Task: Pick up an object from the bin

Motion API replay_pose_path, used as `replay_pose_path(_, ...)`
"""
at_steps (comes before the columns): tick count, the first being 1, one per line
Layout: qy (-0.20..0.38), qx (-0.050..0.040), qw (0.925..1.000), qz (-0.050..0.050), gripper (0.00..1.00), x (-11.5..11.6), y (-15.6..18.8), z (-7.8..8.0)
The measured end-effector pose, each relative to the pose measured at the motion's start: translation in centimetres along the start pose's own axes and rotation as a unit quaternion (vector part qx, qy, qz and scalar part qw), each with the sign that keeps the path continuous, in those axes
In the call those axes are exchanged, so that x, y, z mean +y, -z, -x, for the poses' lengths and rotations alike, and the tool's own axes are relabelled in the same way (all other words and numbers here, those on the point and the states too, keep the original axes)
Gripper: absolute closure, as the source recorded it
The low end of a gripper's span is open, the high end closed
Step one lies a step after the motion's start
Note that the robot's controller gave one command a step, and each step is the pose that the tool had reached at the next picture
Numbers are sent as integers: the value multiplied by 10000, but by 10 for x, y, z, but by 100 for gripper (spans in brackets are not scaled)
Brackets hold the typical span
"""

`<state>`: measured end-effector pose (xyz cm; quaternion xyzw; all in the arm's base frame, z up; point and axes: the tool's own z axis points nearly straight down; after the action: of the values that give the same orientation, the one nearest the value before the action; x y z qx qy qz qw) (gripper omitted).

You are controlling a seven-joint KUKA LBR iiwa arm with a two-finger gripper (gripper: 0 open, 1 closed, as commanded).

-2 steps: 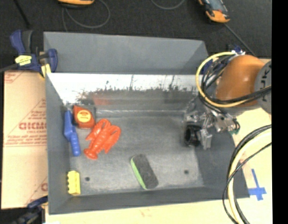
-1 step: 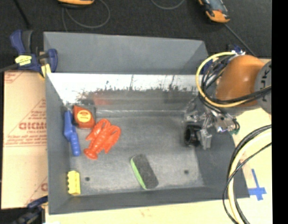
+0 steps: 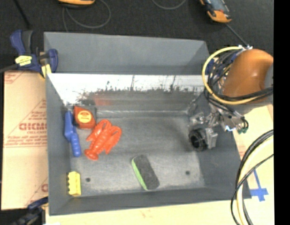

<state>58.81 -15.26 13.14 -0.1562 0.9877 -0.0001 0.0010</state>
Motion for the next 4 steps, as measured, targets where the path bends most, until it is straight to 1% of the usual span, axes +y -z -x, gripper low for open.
replay_pose_path(1, 645, -68, 9979, -57, 100, 3, 13, -1)
replay_pose_path(2, 829, 46, 9965, 35, 100, 14, 25, -7)
replay_pose_path(3, 786, -31, 9969, -24, 100, 19, 63, 11)
replay_pose_path(4, 796, -2, 9968, -8, 100, 29, 86, -1)
